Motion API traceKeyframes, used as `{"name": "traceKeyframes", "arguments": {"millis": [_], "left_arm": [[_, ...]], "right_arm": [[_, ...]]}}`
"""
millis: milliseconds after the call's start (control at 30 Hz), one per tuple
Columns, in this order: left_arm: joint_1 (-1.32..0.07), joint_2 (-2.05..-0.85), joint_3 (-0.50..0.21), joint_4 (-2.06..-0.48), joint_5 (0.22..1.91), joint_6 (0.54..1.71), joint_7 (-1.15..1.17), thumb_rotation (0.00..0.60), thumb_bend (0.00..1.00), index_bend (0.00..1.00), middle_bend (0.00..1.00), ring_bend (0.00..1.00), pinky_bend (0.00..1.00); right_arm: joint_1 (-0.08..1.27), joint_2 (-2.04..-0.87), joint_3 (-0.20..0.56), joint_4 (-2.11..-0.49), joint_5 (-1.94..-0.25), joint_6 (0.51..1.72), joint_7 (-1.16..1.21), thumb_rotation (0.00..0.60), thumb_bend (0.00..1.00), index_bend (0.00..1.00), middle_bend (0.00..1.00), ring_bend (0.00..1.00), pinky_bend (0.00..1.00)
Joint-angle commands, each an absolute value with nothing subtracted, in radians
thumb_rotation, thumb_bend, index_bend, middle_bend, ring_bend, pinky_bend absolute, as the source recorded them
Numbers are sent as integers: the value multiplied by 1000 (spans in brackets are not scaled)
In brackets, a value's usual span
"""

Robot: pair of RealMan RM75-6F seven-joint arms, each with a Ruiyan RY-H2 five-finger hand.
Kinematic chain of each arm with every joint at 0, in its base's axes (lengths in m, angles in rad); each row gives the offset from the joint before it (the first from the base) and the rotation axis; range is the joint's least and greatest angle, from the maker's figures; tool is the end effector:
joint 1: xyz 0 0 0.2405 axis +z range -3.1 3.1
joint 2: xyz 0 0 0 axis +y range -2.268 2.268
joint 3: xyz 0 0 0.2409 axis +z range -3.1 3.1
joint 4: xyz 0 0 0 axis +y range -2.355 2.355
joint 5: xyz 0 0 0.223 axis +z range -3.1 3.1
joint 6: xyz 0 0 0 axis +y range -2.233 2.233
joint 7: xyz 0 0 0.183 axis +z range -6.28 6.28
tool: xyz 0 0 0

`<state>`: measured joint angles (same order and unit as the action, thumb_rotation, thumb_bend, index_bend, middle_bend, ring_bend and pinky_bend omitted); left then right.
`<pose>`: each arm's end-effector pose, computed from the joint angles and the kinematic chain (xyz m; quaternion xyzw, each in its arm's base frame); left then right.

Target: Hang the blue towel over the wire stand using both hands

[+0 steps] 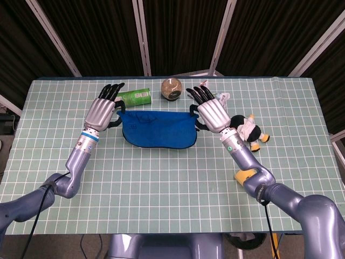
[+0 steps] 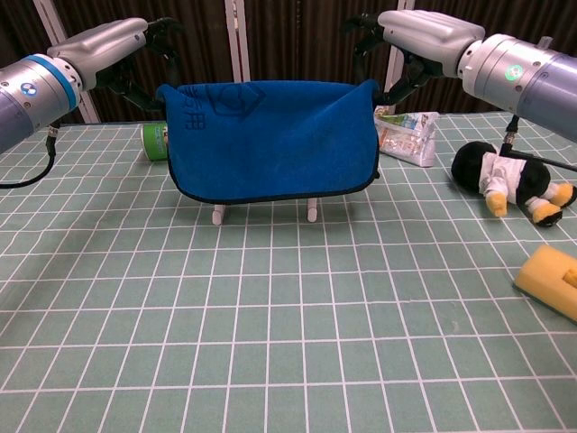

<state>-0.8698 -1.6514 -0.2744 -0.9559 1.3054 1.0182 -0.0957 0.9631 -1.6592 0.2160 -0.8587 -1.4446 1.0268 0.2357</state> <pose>-0.1253 0.4723 0.0168 -0.6718 -0.3182 -0.4847 0.4610 -0.0894 -0.4798 0.0113 0.7191 -0.2591 0.4985 0.4089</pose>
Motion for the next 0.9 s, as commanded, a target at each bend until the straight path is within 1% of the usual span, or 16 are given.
{"name": "traceKeyframes", "arguments": {"millis": [33, 133, 200, 233, 300, 333, 367, 400, 433, 467, 567, 633, 767, 900], "left_arm": [[-874, -1667, -269, -934, 1304, 1008, -103, 600, 502, 804, 0, 0, 0], [-877, -1679, -266, -915, 1301, 997, -109, 600, 502, 794, 0, 0, 0], [-879, -1686, -263, -905, 1302, 992, -112, 600, 502, 754, 0, 0, 0], [-880, -1688, -262, -899, 1302, 990, -111, 600, 503, 700, 0, 0, 0], [-882, -1691, -257, -894, 1303, 980, -109, 600, 468, 537, 0, 0, 0], [-883, -1691, -255, -893, 1303, 975, -108, 600, 407, 393, 0, 0, 0], [-883, -1691, -254, -893, 1301, 970, -106, 600, 324, 242, 0, 0, 0], [-883, -1690, -254, -896, 1297, 963, -104, 600, 270, 153, 0, 0, 0], [-882, -1689, -255, -900, 1292, 958, -103, 600, 215, 58, 0, 0, 0], [-882, -1686, -256, -904, 1289, 955, -101, 600, 184, 13, 0, 0, 0], [-879, -1677, -257, -916, 1278, 943, -93, 600, 158, 0, 0, 0, 0], [-870, -1660, -255, -936, 1268, 934, -86, 600, 145, 0, 0, 0, 0], [-843, -1614, -246, -985, 1269, 949, -77, 600, 135, 0, 0, 0, 0], [-786, -1537, -225, -1046, 1284, 997, -85, 600, 134, 0, 0, 0, 0]], "right_arm": [[964, -1676, 210, -833, -1448, 1023, 251, 600, 435, 650, 32, 0, 0], [966, -1688, 208, -813, -1451, 1022, 265, 600, 428, 650, 32, 0, 0], [968, -1693, 204, -802, -1455, 1023, 271, 600, 413, 650, 33, 0, 0], [968, -1696, 203, -798, -1457, 1023, 273, 600, 379, 644, 33, 0, 0], [968, -1697, 198, -794, -1460, 1017, 280, 600, 266, 556, 33, 0, 0], [968, -1695, 194, -795, -1462, 1013, 286, 600, 159, 454, 33, 0, 0], [968, -1693, 192, -796, -1464, 1011, 290, 600, 71, 341, 33, 0, 0], [967, -1690, 188, -799, -1467, 1010, 301, 600, 26, 271, 33, 0, 0], [965, -1688, 187, -801, -1469, 1011, 309, 600, 4, 218, 33, 0, 0], [964, -1686, 186, -803, -1469, 1011, 315, 600, 0, 175, 32, 0, 0], [960, -1681, 186, -808, -1470, 1017, 316, 600, 0, 113, 24, 0, 0], [950, -1674, 185, -820, -1466, 1024, 302, 600, 0, 97, 13, 0, 0], [922, -1646, 181, -880, -1465, 1052, 277, 600, 0, 90, 1, 0, 0], [863, -1570, 162, -1008, -1485, 1125, 253, 600, 0, 88, 0, 0, 0]]}}
